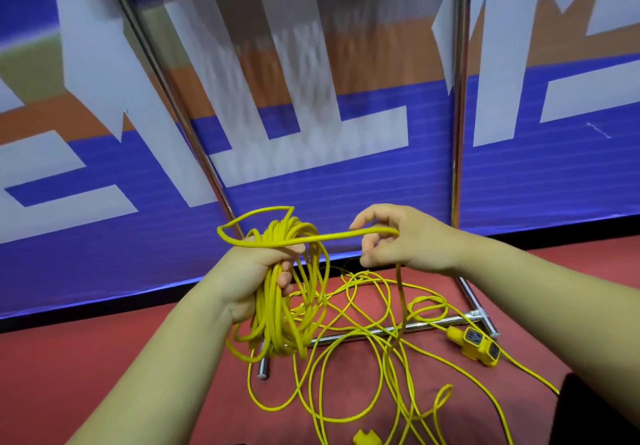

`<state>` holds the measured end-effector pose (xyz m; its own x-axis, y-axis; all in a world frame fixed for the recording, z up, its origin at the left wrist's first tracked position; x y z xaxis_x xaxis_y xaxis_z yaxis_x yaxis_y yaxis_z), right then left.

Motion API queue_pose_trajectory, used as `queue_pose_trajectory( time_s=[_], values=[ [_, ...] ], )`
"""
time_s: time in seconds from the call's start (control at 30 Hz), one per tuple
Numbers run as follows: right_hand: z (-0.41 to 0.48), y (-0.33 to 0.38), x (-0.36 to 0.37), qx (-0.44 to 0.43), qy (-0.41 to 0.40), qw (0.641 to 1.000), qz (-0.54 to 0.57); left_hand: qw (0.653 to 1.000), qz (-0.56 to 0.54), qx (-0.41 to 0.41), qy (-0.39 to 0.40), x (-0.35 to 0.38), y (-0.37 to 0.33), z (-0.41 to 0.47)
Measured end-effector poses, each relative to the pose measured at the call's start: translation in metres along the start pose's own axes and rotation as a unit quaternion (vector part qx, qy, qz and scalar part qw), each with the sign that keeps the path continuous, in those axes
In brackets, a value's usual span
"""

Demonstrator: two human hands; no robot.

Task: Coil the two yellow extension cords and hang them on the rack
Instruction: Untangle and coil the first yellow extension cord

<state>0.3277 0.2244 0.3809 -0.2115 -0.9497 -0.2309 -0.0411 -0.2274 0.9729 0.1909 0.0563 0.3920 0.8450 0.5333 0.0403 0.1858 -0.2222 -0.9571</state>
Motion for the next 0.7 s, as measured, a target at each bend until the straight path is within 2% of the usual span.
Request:
queue_pose_trajectory(
  time_s=[0.17,0.23,0.3,0.33,0.37,0.4,0.43,0.47,0.5,0.53,0.57,0.6,0.63,0.7],
  values=[
    [-0.019,0.043,0.018,-0.064,0.078,0.991,-0.091,0.999,0.025,-0.005,0.027,0.002,0.008,0.007],
    [-0.022,0.052,0.024,-0.090,0.075,0.987,-0.110,0.999,0.028,-0.008,0.034,0.004,0.010,0.009],
    [-0.017,0.056,0.014,-0.117,-0.028,0.991,-0.064,0.999,0.020,-0.009,0.029,0.006,0.009,0.009],
    [-0.012,0.048,-0.001,-0.105,-0.123,0.987,-0.003,1.000,0.014,-0.007,0.025,0.006,0.009,0.009],
    [-0.009,0.034,-0.020,-0.073,-0.230,0.968,0.065,1.000,0.011,-0.006,0.025,0.007,0.008,0.008],
    [-0.007,0.011,-0.039,-0.021,-0.321,0.943,0.081,1.000,0.007,-0.004,0.025,0.006,0.007,0.007],
    [-0.008,-0.005,-0.054,0.035,-0.360,0.932,0.004,1.000,-0.002,0.002,0.026,0.006,0.006,0.005],
    [-0.003,-0.021,-0.063,0.118,-0.322,0.926,-0.160,0.999,-0.014,0.010,0.027,0.005,0.003,0.004],
    [0.002,-0.041,-0.064,0.207,-0.247,0.901,-0.291,0.999,-0.029,0.020,0.028,0.004,0.001,0.003],
    [0.004,-0.060,-0.055,0.271,-0.121,0.853,-0.430,0.998,-0.044,0.032,0.028,0.002,-0.002,0.002],
    [0.002,-0.077,-0.042,0.296,0.005,0.795,-0.529,0.997,-0.061,0.050,0.027,0.001,-0.006,0.001],
    [-0.004,-0.090,-0.029,0.312,0.120,0.731,-0.595,0.994,-0.080,0.072,0.023,-0.001,-0.010,0.001],
    [-0.007,-0.094,-0.013,0.277,0.186,0.712,-0.618,0.990,-0.100,0.094,0.015,-0.004,-0.014,0.002],
    [-0.001,-0.101,0.006,0.226,0.248,0.712,-0.617,0.982,-0.135,0.132,-0.008,-0.010,-0.019,0.003]
  ],
)
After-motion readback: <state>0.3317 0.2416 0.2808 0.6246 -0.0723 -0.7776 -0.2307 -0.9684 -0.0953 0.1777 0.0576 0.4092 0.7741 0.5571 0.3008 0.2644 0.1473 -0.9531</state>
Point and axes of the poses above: each hand's wrist, its own z-axis towards the middle knuckle, its own x-axis out of the palm, y = z × x, the point moved 6 cm from there along z, towards the middle knuckle, and after that the axes turned 5 degrees about y, right-handed, at the moved point
